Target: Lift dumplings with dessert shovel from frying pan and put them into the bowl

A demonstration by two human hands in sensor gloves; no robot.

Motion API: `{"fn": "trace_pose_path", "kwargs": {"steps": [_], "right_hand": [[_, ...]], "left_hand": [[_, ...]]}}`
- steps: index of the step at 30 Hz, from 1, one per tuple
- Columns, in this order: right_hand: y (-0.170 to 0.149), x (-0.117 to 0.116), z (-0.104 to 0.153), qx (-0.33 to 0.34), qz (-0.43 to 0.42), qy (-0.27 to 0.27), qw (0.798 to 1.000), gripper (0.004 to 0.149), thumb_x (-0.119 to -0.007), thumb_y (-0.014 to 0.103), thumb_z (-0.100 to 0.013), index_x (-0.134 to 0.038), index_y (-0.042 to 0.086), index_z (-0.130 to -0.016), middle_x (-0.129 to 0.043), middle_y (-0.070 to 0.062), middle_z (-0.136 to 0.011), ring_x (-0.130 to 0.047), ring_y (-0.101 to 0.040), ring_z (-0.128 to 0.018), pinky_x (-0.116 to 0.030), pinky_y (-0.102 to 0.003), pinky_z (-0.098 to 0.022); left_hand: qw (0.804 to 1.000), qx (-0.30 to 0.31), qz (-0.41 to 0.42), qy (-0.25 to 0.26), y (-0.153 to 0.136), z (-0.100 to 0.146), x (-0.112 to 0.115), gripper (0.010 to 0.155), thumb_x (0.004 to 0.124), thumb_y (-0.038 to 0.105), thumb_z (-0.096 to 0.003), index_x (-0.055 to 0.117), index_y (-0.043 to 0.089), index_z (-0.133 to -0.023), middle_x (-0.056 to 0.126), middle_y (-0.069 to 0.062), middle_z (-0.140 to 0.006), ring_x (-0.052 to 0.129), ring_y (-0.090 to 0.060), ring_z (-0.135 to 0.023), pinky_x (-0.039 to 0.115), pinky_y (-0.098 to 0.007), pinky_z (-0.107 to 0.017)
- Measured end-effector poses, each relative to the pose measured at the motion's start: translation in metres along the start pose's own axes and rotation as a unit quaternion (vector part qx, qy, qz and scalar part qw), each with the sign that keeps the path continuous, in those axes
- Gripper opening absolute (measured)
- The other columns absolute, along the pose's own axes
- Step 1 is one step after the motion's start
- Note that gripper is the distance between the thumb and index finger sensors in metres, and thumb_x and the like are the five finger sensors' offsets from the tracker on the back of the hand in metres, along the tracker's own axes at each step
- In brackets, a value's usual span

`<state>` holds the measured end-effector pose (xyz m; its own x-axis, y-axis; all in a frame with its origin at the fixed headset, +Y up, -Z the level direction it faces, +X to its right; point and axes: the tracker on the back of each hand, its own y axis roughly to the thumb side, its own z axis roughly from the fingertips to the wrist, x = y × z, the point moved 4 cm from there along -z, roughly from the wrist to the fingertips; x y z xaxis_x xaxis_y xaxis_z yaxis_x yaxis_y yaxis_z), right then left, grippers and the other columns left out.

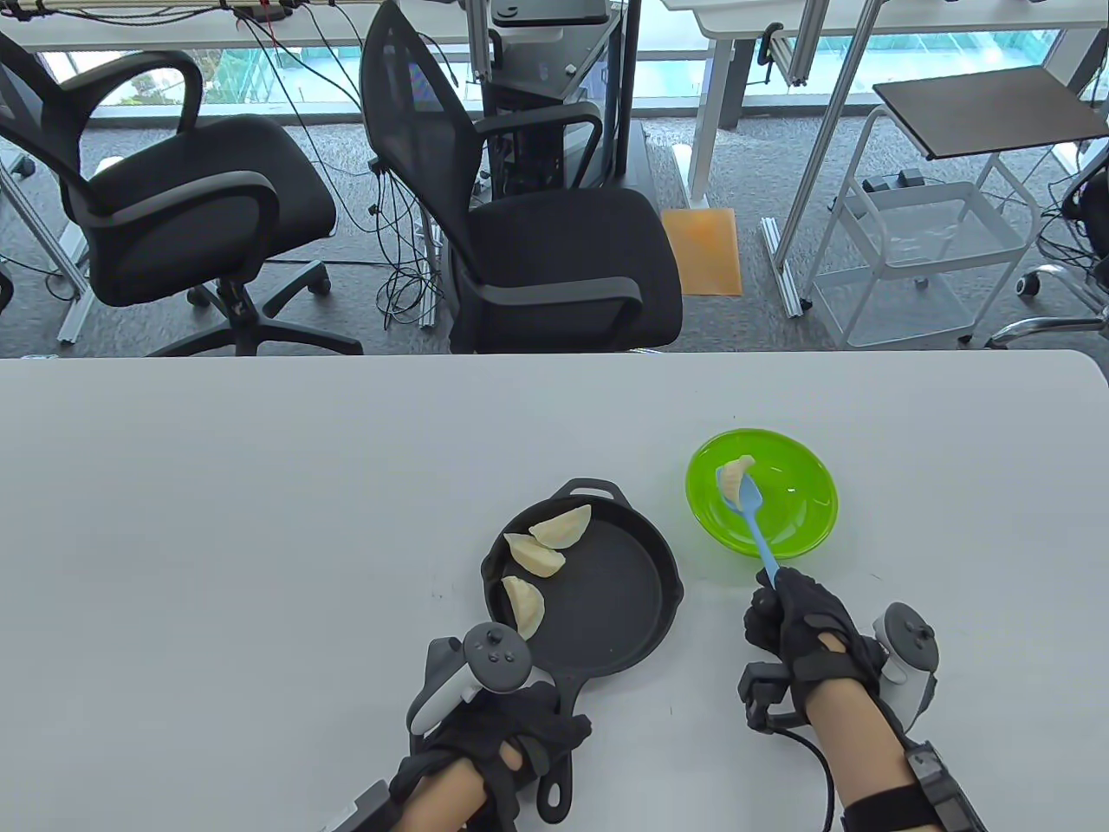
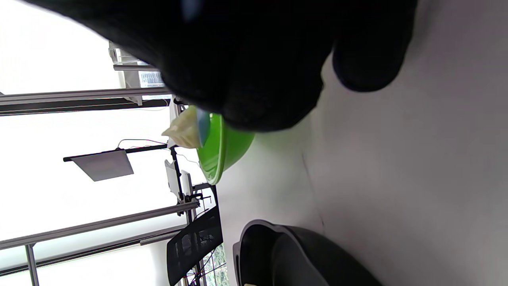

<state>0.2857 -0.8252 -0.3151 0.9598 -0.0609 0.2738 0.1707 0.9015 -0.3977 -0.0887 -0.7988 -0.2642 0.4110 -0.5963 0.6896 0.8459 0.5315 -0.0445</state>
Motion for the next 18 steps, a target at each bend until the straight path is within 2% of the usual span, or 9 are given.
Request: {"fn": "trace_pose_path", "kwargs": {"steps": [18], "right_hand": [[0.0029,-0.0027,-0.0002,0.0,0.009,0.007,1.0,0.062,-0.075,0.044,-0.054,-0.07,0.0,-0.098,-0.094,0.003,-0.064,-0.1,-0.023,-0.049,-0.07,-0.058,-0.059]], "left_hand": [[1.0,0.0,0.0,0.0,0.0,0.0,0.0,0.067,0.074,0.072,-0.0479,0.075,0.024,-0.094,0.103,0.006,-0.062,0.105,-0.025,-0.042,0.088,-0.045,-0.038]]}}
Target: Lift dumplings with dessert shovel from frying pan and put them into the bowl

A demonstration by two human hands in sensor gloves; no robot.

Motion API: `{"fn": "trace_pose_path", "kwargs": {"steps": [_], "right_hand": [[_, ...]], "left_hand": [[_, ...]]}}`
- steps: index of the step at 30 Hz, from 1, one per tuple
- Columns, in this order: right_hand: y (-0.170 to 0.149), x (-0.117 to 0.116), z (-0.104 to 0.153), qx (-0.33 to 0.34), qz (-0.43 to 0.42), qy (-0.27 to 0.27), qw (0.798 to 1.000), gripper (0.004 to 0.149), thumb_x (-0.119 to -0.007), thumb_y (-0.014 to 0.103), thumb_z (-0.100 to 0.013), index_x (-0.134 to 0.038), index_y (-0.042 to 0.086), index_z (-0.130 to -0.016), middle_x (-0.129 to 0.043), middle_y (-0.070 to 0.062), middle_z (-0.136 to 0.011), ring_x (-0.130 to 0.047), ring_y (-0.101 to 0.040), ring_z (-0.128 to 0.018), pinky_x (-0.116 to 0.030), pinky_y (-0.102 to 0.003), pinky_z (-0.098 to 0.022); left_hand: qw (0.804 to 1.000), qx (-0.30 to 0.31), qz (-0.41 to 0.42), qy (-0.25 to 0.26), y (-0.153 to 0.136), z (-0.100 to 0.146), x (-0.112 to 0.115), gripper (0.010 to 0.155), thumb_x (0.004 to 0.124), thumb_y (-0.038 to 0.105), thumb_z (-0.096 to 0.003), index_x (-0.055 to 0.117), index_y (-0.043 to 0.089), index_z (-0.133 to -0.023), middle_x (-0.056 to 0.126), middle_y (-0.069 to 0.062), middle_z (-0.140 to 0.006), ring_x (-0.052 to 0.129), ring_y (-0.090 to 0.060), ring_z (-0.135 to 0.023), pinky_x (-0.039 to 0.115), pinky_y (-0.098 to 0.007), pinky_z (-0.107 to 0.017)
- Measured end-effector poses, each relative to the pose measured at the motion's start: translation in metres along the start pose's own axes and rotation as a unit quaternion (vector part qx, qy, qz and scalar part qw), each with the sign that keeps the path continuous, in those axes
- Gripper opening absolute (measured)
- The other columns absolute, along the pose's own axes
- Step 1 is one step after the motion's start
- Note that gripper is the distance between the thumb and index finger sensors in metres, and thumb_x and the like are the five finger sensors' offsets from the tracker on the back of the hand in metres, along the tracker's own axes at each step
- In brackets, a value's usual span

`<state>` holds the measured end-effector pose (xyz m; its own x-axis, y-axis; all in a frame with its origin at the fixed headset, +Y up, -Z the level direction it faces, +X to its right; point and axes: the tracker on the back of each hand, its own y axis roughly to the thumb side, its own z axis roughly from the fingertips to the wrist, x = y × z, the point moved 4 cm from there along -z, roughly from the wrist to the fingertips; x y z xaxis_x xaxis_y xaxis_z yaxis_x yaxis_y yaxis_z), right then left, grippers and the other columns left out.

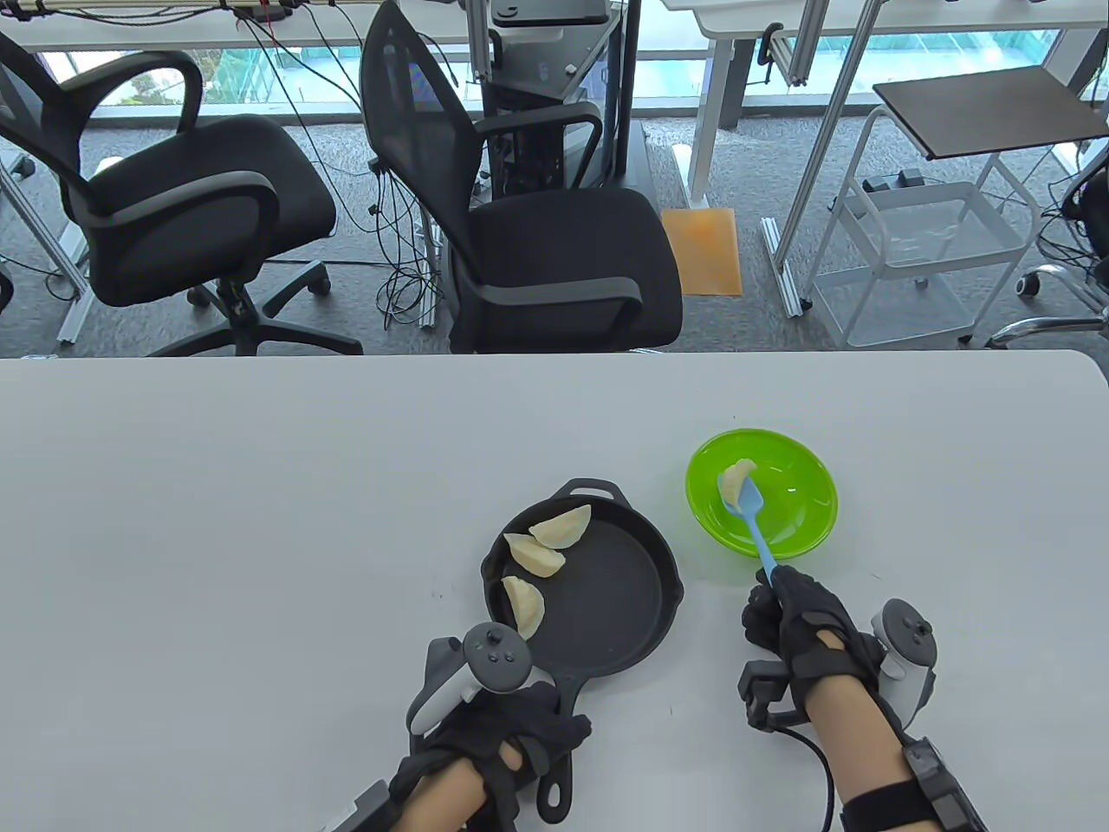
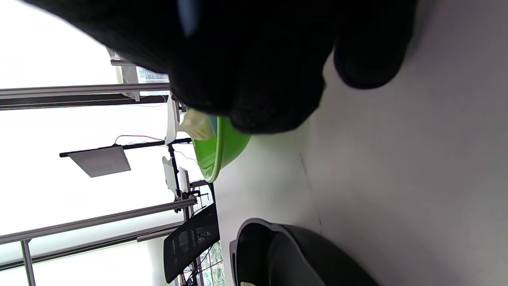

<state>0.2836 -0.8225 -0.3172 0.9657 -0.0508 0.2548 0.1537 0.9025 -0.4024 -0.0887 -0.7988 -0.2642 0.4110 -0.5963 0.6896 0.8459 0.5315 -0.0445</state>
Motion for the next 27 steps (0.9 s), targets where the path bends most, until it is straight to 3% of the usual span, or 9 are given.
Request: {"fn": "trace_pose_path", "kwargs": {"steps": [11,15,22,27], "right_hand": [[0.029,-0.008,0.007,0.07,0.151,-0.015,0.986,0.069,-0.076,0.048,-0.053,-0.068,-0.003,-0.099,-0.094,-0.001,-0.065,-0.099,-0.026,-0.049,-0.07,-0.06,-0.058],[0.044,-0.014,0.014,0.118,0.257,-0.043,0.958,0.068,-0.077,0.048,-0.052,-0.069,-0.002,-0.099,-0.095,-0.001,-0.064,-0.1,-0.027,-0.048,-0.071,-0.06,-0.057],[0.065,-0.027,0.029,0.194,0.42,-0.1,0.881,0.064,-0.079,0.046,-0.051,-0.074,0.0,-0.096,-0.098,0.001,-0.06,-0.101,-0.025,-0.044,-0.073,-0.06,-0.055],[0.068,-0.025,0.031,0.204,0.433,-0.126,0.869,0.062,-0.078,0.044,-0.052,-0.075,0.001,-0.096,-0.098,0.0,-0.059,-0.101,-0.025,-0.043,-0.073,-0.06,-0.055]], "left_hand": [[1.0,-0.001,-0.002,0.002,0.0,0.001,0.0,0.067,0.074,0.072,-0.048,0.075,0.024,-0.094,0.103,0.006,-0.063,0.105,-0.026,-0.042,0.088,-0.045,-0.038],[1.0,-0.001,-0.001,0.001,0.0,0.0,0.0,0.067,0.074,0.072,-0.048,0.075,0.024,-0.094,0.103,0.006,-0.063,0.105,-0.026,-0.042,0.088,-0.045,-0.038],[1.0,0.0,-0.002,0.0,-0.001,-0.001,0.0,0.067,0.074,0.072,-0.0481,0.075,0.024,-0.095,0.102,0.006,-0.063,0.105,-0.026,-0.042,0.088,-0.045,-0.038],[1.0,0.0,-0.002,0.0,-0.001,-0.001,0.0,0.067,0.074,0.072,-0.0481,0.075,0.024,-0.095,0.102,0.006,-0.063,0.105,-0.026,-0.042,0.088,-0.045,-0.038]]}}
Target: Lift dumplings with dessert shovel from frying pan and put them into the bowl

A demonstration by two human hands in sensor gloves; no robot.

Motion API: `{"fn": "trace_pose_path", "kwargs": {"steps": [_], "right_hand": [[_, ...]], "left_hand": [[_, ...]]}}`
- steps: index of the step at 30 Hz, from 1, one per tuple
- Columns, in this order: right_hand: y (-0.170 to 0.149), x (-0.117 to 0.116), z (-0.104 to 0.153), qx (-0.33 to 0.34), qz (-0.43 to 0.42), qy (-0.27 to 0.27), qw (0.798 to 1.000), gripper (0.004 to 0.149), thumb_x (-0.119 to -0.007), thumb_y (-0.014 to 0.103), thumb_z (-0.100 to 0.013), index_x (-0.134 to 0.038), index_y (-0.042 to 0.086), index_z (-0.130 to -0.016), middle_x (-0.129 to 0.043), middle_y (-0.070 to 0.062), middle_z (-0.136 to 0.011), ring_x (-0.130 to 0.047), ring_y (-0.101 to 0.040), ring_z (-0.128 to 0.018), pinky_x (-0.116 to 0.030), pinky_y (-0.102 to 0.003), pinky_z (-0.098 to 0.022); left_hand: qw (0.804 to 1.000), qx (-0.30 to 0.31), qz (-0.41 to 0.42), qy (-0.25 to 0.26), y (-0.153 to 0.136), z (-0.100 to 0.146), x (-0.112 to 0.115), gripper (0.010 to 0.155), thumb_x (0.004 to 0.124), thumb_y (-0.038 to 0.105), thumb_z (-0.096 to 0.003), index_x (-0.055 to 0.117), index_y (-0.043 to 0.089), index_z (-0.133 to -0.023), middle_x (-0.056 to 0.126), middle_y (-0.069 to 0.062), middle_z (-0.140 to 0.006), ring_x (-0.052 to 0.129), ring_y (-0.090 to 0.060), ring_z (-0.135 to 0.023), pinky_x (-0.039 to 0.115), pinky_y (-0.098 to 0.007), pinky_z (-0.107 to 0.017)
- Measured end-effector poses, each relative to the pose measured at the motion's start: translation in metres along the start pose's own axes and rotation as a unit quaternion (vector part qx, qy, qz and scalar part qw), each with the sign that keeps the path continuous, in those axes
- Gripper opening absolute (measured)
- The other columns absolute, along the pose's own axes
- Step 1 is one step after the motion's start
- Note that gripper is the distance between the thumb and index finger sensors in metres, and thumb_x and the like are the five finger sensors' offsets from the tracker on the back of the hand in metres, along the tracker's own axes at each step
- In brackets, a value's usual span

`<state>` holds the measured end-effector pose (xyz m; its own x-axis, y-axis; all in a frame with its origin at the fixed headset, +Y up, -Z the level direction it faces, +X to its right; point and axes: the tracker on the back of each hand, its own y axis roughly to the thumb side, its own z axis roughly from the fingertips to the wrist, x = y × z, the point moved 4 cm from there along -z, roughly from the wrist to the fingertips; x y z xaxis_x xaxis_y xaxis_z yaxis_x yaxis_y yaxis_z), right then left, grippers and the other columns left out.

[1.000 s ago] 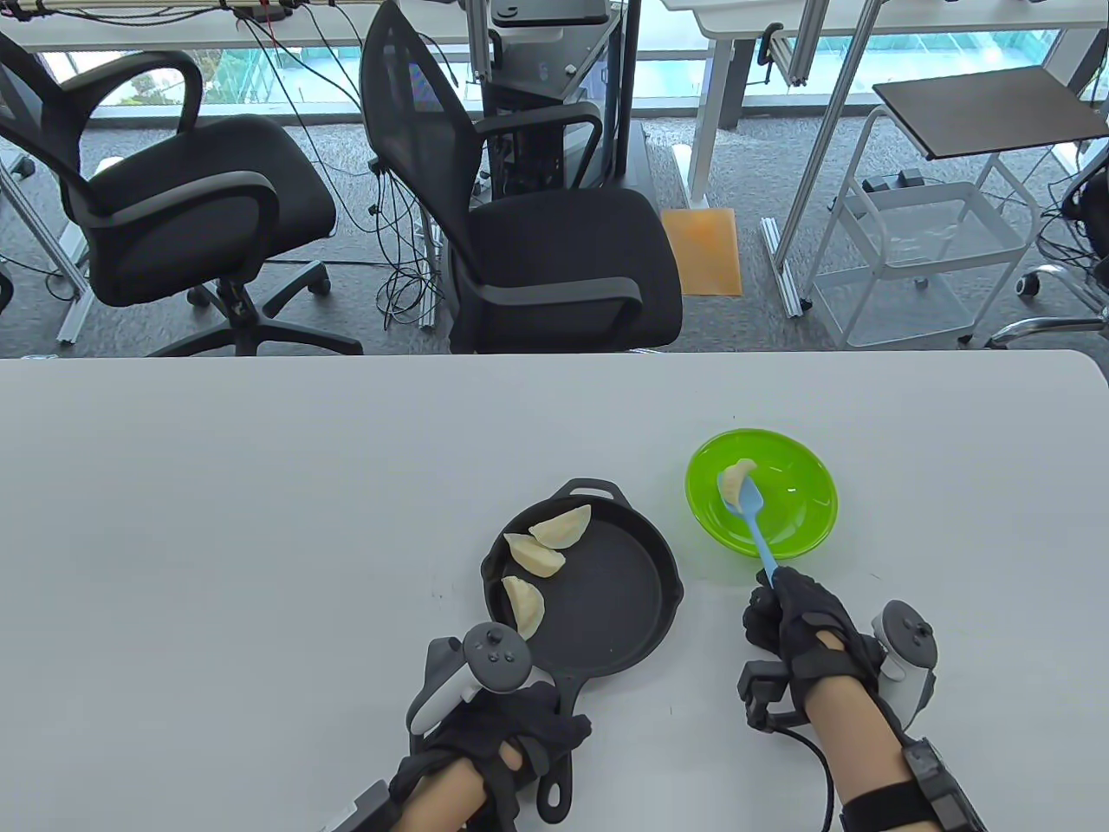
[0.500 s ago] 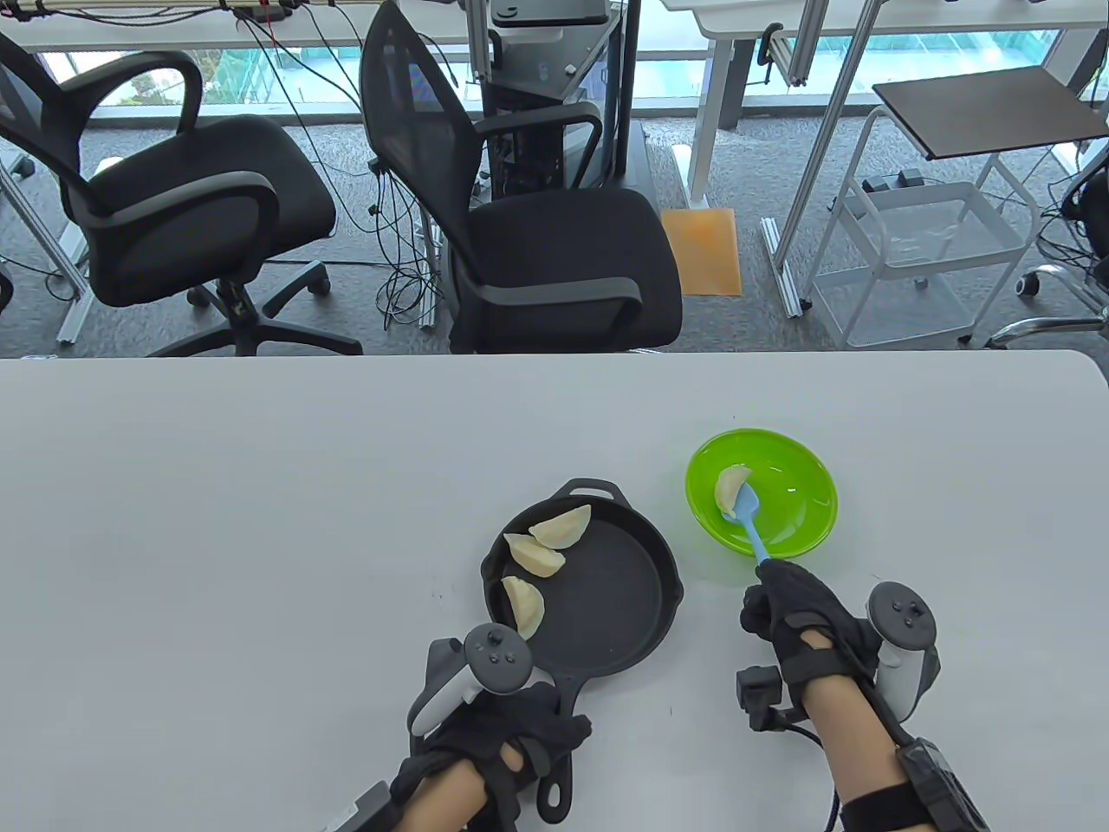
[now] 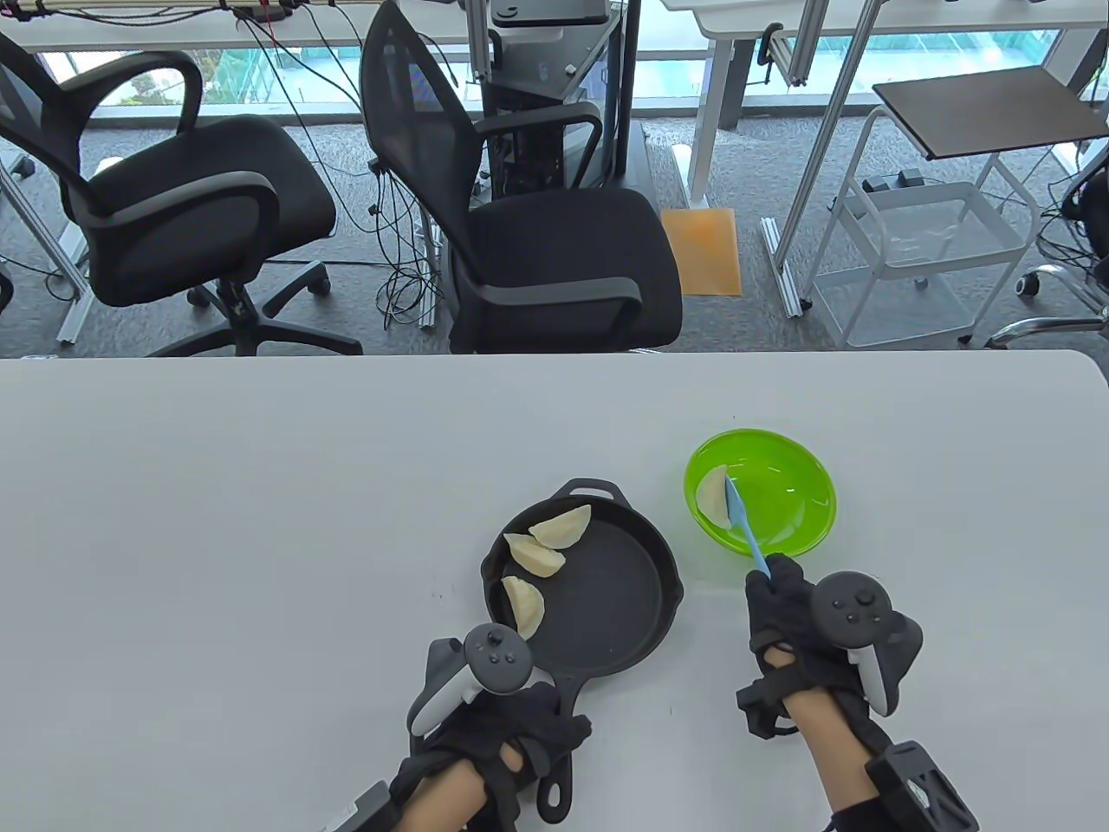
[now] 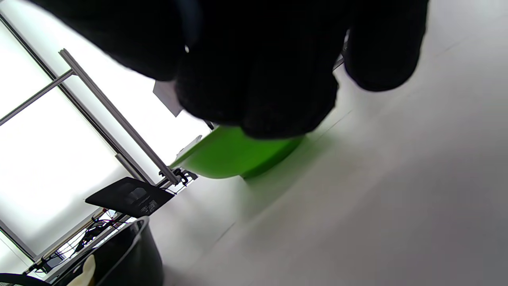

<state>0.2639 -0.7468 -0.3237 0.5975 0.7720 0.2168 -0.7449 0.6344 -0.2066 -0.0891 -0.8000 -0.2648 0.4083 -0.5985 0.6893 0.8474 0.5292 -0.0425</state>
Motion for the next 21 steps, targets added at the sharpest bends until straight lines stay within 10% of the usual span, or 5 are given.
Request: {"fn": "trace_pose_path", "kwargs": {"steps": [21], "right_hand": [[0.001,0.032,0.006,0.026,-0.07,-0.091,0.993,0.059,-0.077,0.042,-0.052,-0.075,0.003,-0.096,-0.097,0.001,-0.06,-0.101,-0.025,-0.045,-0.073,-0.06,-0.055]], "left_hand": [[1.0,-0.001,0.001,-0.002,0.0,0.0,0.0,0.067,0.074,0.072,-0.0482,0.074,0.024,-0.095,0.102,0.006,-0.063,0.104,-0.026,-0.043,0.088,-0.045,-0.039]]}}
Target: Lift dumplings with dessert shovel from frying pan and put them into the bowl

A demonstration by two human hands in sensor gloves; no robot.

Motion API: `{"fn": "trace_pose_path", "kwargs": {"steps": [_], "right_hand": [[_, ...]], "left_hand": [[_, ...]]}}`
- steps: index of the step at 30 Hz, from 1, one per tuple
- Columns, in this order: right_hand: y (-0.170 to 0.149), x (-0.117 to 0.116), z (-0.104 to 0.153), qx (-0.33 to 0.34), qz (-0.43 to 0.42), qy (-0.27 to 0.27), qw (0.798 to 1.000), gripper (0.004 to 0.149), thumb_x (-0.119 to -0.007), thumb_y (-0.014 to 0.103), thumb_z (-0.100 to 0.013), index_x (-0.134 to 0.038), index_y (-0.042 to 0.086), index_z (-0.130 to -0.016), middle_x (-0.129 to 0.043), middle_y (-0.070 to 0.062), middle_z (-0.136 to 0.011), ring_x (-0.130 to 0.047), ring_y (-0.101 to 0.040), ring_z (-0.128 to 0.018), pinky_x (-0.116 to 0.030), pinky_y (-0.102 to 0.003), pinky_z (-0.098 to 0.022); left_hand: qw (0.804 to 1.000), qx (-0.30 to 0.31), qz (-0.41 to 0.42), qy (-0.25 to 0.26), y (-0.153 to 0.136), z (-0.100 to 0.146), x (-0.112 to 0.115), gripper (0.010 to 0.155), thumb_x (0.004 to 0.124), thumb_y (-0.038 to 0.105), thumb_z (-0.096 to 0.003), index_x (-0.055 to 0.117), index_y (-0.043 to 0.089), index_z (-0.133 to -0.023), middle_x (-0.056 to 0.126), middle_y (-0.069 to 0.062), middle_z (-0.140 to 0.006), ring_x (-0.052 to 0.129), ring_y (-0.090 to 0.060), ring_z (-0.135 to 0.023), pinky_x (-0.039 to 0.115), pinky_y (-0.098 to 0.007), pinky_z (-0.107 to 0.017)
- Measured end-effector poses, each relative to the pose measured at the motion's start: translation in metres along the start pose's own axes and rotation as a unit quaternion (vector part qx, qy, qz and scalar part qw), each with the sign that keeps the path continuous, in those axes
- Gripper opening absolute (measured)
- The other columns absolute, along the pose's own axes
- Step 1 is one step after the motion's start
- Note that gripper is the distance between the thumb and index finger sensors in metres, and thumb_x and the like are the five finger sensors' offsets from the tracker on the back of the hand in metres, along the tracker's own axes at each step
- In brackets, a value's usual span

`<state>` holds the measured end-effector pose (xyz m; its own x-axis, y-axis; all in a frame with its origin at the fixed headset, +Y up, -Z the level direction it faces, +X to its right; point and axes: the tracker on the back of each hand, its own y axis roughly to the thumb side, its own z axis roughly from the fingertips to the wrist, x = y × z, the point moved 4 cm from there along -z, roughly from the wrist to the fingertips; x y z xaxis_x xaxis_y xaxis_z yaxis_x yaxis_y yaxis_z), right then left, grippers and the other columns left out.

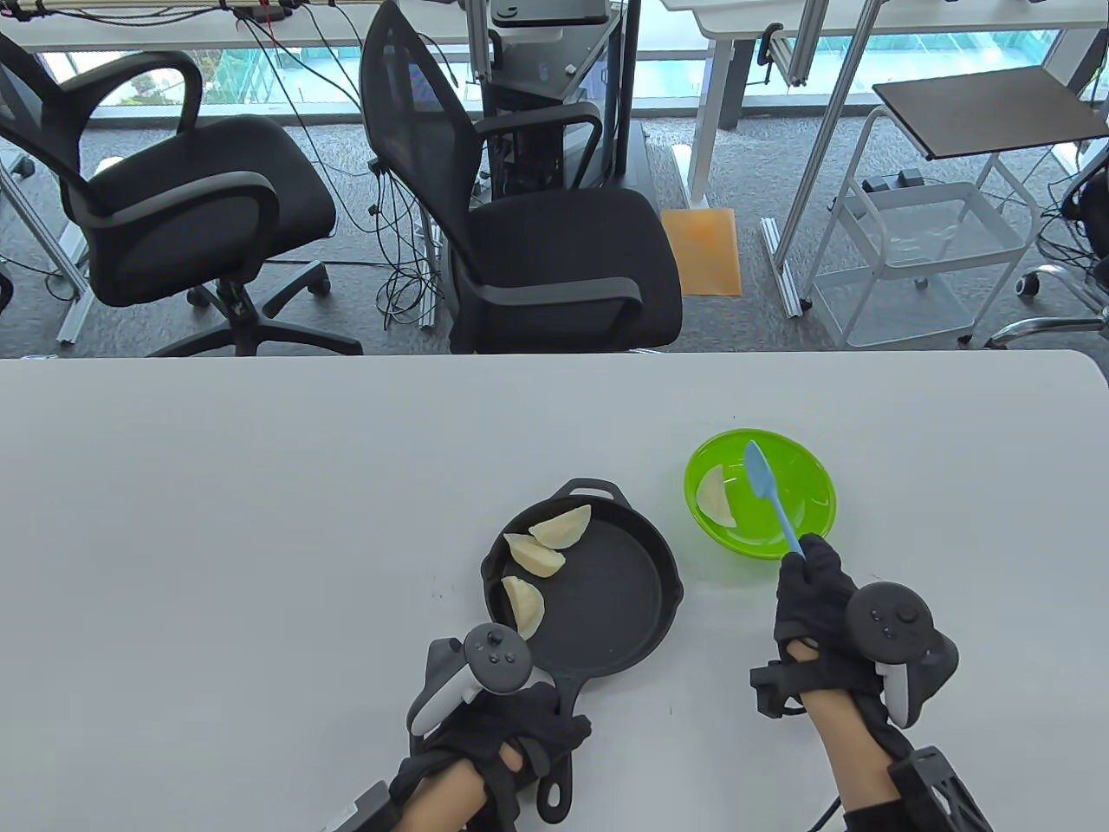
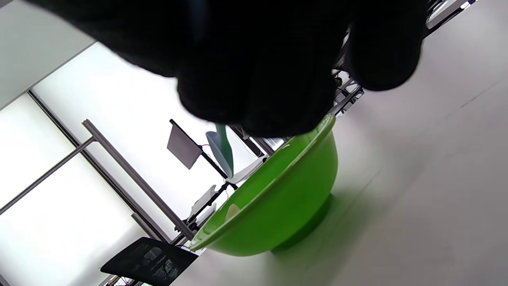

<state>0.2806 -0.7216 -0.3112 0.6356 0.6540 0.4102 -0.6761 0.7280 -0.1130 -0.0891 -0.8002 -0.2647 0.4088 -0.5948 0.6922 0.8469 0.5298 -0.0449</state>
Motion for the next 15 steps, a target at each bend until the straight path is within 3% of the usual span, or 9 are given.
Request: {"fn": "trace_pose_path", "kwargs": {"steps": [9,15], "right_hand": [[0.032,-0.012,0.018,0.091,-0.04,0.035,0.994,0.059,-0.078,0.042,-0.051,-0.076,0.004,-0.096,-0.098,0.001,-0.06,-0.102,-0.024,-0.044,-0.073,-0.06,-0.055],[0.053,-0.032,0.032,0.154,-0.064,0.089,0.982,0.059,-0.078,0.043,-0.051,-0.077,0.004,-0.095,-0.098,0.002,-0.059,-0.102,-0.024,-0.044,-0.074,-0.06,-0.055]], "left_hand": [[1.0,0.0,0.0,-0.001,0.0,-0.001,0.0,0.067,0.074,0.072,-0.0481,0.074,0.024,-0.095,0.102,0.006,-0.064,0.105,-0.026,-0.043,0.088,-0.045,-0.039],[1.0,0.0,0.001,-0.001,-0.001,-0.001,0.0,0.067,0.074,0.072,-0.0481,0.074,0.024,-0.095,0.102,0.006,-0.064,0.105,-0.026,-0.043,0.088,-0.045,-0.038]]}}
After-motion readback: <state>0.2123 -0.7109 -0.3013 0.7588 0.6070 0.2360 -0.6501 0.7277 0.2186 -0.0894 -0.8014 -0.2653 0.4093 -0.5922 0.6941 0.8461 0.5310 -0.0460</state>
